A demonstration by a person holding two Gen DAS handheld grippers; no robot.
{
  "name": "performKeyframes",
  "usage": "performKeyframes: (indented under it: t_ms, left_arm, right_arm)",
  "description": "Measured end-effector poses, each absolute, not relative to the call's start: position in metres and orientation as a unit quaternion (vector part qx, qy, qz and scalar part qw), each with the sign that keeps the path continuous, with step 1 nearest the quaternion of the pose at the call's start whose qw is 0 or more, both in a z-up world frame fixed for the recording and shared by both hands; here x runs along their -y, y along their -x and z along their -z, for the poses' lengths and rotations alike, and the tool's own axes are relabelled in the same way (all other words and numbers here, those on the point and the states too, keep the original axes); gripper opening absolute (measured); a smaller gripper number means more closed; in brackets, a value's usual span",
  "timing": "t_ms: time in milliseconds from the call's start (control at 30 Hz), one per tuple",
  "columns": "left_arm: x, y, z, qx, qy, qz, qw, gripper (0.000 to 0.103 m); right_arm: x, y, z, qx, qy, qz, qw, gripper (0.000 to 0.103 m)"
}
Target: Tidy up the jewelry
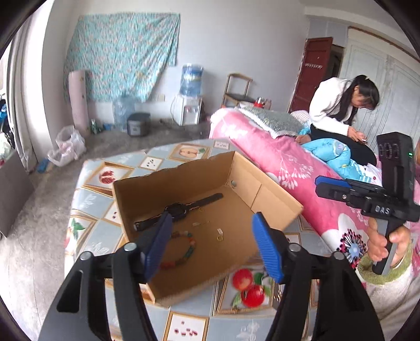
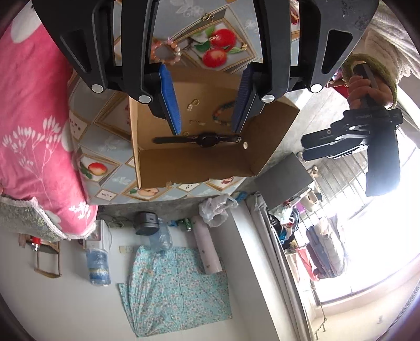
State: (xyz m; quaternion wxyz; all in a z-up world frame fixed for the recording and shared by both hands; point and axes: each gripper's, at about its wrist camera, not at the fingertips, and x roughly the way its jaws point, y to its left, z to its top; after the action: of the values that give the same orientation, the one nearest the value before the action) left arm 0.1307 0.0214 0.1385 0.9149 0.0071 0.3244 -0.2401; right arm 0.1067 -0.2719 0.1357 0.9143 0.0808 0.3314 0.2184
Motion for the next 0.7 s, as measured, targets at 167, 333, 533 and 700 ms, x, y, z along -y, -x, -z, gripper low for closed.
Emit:
performKeyframes:
  t_ms: [167,333,533,700]
  left_arm:
    - [-0.038,-0.068,-0.116,-0.306,-0.010,0.229,0.924,0.082]
    - [-0.027,-0.058,-0.054,-0.394,-0.033,0.190,0.899,0.084]
    - [-0.004,-0.067,0.026,-0.475,-0.080,0.160,0.861,0.084]
    - [0.009,-0.072,0.047,-0.488,-0.097,0.155,0.854,0.087]
  right_arm:
    - [0.266,-0.069,-0.108,-0.352,-0.086,-0.210,0.908,0.039]
    - [0.258,-0.061,-0.056,-0.419,-0.107,-0.186,0.882,0.039]
    - [0.249,-0.060,0.000,-0.499,-0.108,-0.148,0.847,0.039]
    - [0.241,-0.059,0.013,-0.517,-0.102,-0.140,0.838,0.039]
